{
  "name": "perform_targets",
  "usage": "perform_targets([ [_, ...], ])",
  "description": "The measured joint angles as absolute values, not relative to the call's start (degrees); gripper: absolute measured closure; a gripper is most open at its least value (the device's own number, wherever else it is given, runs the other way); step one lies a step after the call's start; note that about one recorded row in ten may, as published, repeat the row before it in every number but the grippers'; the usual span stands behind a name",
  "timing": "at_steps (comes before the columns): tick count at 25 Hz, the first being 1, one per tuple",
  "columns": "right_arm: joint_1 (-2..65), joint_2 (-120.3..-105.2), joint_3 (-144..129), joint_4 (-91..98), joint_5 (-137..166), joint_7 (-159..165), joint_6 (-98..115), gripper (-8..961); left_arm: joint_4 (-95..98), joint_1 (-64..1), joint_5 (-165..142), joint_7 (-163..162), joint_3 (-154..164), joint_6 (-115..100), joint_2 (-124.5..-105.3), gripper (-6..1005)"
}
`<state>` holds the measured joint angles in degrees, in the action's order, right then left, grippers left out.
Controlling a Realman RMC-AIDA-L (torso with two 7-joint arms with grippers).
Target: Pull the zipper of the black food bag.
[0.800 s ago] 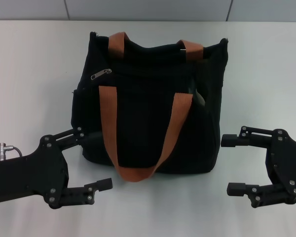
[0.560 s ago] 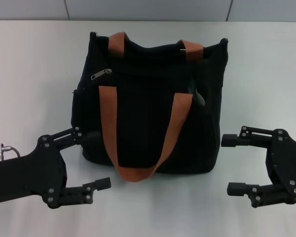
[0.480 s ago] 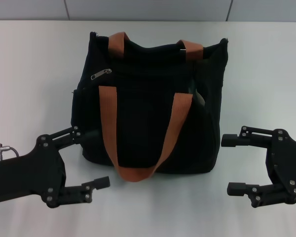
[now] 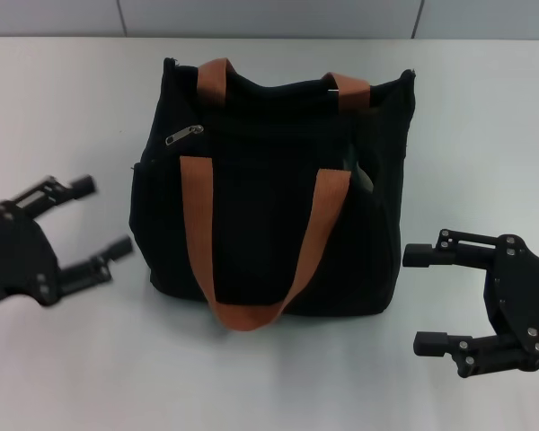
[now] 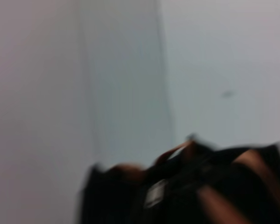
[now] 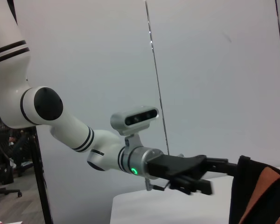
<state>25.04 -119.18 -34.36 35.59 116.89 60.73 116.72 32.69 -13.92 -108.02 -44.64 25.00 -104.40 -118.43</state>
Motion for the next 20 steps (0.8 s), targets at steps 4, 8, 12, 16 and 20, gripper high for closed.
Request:
perform_targets([
  [4,25.05,-119.17,-34.36,35.59,116.89,60.73,116.72,109,30.96,-14.24,-108.01,-39.82,21.81,-96.60,-118.53,166],
  [8,25.07,-119.18,-34.36,35.59,116.88,60.74,116.72,109,29.08,-15.26,-108.01,-34.85,20.19,-92.09,-118.63,166],
  [12,25.34,-119.18,-34.37,35.59,116.79,60.91,116.73,109,25.38,-17.20,-107.61,-26.59,19.86,-88.00,-118.90,166],
  [16,25.50,-119.18,-34.37,34.91,116.33,61.04,116.92,108,19.98,-19.06,-105.56,-17.22,19.87,-87.03,-118.97,166],
  [20,25.62,-119.11,-34.36,34.56,116.23,61.08,116.95,108,16.28,-20.90,-105.25,-11.93,19.81,-86.64,-118.97,166],
])
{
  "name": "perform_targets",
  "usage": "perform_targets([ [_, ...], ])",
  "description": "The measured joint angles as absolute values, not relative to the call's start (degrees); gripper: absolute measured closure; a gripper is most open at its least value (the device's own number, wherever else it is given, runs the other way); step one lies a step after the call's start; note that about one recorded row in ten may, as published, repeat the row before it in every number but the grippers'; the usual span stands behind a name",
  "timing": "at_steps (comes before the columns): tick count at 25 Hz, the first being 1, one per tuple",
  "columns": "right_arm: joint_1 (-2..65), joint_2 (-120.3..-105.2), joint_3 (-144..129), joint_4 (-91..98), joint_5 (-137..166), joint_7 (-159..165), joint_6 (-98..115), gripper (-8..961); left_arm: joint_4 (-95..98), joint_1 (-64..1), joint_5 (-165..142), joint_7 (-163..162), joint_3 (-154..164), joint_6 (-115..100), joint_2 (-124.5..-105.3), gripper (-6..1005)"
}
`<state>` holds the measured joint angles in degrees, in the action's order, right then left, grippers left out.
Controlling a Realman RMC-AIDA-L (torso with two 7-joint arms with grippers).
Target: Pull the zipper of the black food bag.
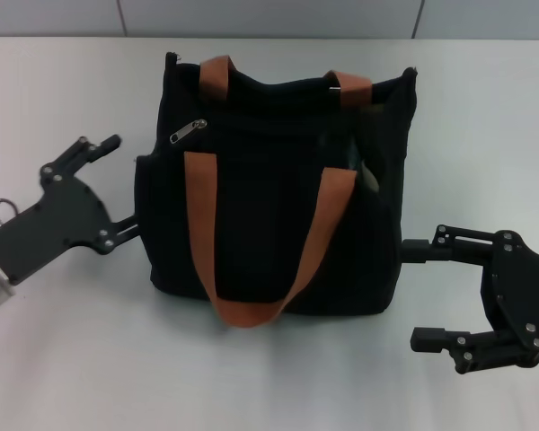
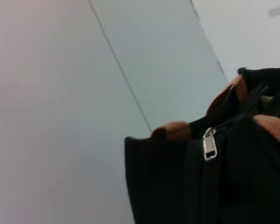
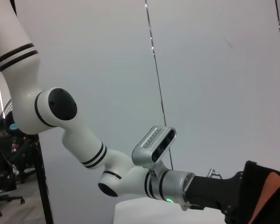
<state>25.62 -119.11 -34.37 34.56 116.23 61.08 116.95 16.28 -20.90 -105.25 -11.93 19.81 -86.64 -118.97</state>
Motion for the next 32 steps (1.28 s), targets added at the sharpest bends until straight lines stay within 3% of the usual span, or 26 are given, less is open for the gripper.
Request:
perform_targets([
  [32,25.19,-119.04,-32.26,31.70,115.33,61.03,115.08,109,4.47,-25.05,-93.91,7.54,15.36,-83.24,-119.10,190],
])
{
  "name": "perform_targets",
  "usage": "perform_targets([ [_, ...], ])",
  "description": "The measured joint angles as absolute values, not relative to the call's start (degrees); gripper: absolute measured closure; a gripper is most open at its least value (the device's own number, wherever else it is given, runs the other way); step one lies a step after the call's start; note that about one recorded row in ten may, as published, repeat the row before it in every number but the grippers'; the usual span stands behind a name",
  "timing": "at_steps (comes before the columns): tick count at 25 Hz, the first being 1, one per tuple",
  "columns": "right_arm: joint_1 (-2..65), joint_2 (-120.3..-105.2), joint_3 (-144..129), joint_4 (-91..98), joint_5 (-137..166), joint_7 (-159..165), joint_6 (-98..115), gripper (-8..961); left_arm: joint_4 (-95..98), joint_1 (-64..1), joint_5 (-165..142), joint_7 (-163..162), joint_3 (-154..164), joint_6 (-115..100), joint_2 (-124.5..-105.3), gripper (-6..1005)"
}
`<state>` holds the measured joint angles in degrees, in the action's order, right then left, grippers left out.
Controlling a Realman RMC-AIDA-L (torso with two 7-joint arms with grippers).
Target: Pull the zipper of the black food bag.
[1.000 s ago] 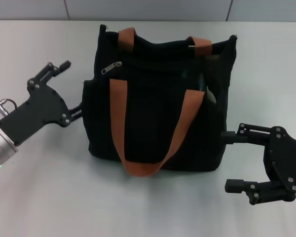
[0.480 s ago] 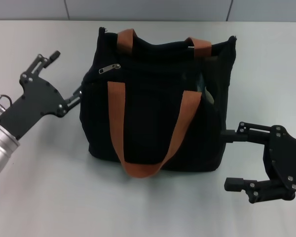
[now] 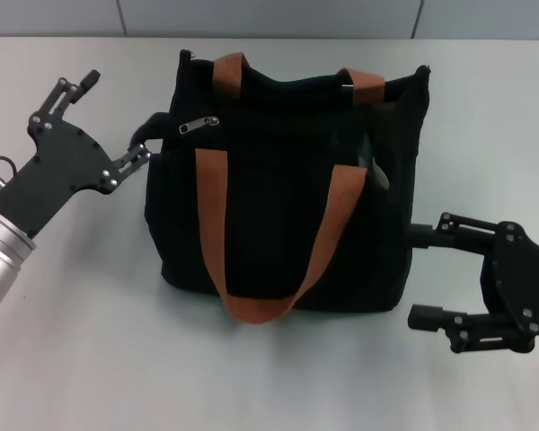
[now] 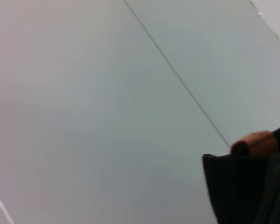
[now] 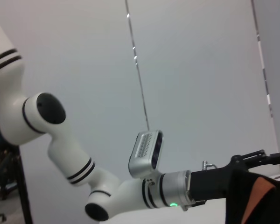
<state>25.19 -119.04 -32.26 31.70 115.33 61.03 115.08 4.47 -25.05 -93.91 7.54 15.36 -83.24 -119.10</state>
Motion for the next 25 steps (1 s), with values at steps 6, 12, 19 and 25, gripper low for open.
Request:
perform_targets([
  [6,25.12,-118.94,-31.28,31.13,115.31,60.93,114.42,110,2.53,-24.51,-93.47,12.89,12.23,-85.95,-119.10,215],
  [12,24.92,-118.97,-30.50,31.11,115.31,61.05,114.05,110,1.68,-24.02,-93.65,19.08,12.24,-88.65,-119.01,271],
  [19,24.35,-119.08,-28.17,30.81,114.52,61.09,114.51,108,-0.43,-24.84,-93.72,28.44,12.18,-89.02,-119.15,636],
  [25,23.07,-119.25,-26.73,27.20,103.38,57.78,117.76,109,-2.16,-26.22,-93.79,37.54,12.22,-90.64,-119.18,826],
])
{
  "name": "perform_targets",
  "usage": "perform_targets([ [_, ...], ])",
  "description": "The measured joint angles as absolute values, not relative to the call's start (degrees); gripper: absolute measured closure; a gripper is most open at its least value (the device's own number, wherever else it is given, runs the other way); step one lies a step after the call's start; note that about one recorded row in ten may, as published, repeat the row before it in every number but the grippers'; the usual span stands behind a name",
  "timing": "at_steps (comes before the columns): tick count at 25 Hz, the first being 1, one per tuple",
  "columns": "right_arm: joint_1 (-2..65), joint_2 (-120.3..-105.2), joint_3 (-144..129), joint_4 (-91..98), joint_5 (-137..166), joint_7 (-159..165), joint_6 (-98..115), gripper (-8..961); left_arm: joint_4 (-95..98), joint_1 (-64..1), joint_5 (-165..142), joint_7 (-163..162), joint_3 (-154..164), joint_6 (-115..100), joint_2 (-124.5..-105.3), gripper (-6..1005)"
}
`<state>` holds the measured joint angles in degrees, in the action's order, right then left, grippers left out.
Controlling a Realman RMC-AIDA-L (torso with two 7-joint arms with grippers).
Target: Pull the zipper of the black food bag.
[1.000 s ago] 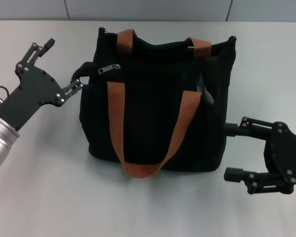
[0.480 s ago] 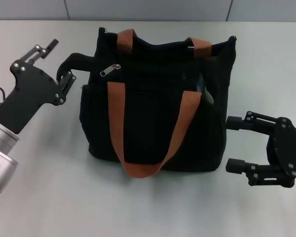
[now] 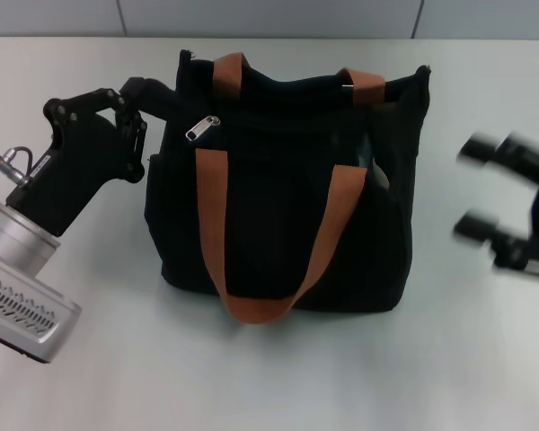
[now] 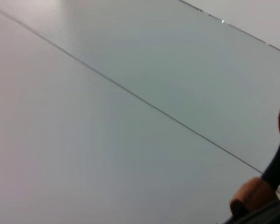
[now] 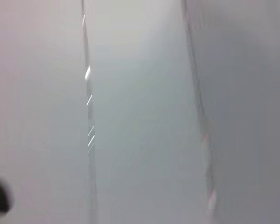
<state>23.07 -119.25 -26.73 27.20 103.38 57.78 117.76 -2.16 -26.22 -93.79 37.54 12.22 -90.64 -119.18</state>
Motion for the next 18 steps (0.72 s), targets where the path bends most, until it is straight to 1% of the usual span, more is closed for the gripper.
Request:
perform_targets([
  [5,23.85,-119.50,-26.73,18.57,92.42,43.73,117.10,108,-2.20,-26.86,-93.79,37.76,12.04,-91.91,-119.18,924],
  [10,28.63,-119.61,-27.14,14.26,90.00,34.59,112.12,107,-2.20,-27.64,-93.58,37.71,11.62,-92.41,-119.18,975],
  [14,32.88,-119.30,-29.48,20.74,90.89,42.71,105.14,107,-2.20,-28.43,-93.46,37.48,10.57,-92.42,-119.18,983],
  [18,34.40,-119.29,-37.99,33.56,91.20,55.81,99.86,108,-2.55,-29.30,-93.58,37.46,10.46,-92.49,-119.18,983],
])
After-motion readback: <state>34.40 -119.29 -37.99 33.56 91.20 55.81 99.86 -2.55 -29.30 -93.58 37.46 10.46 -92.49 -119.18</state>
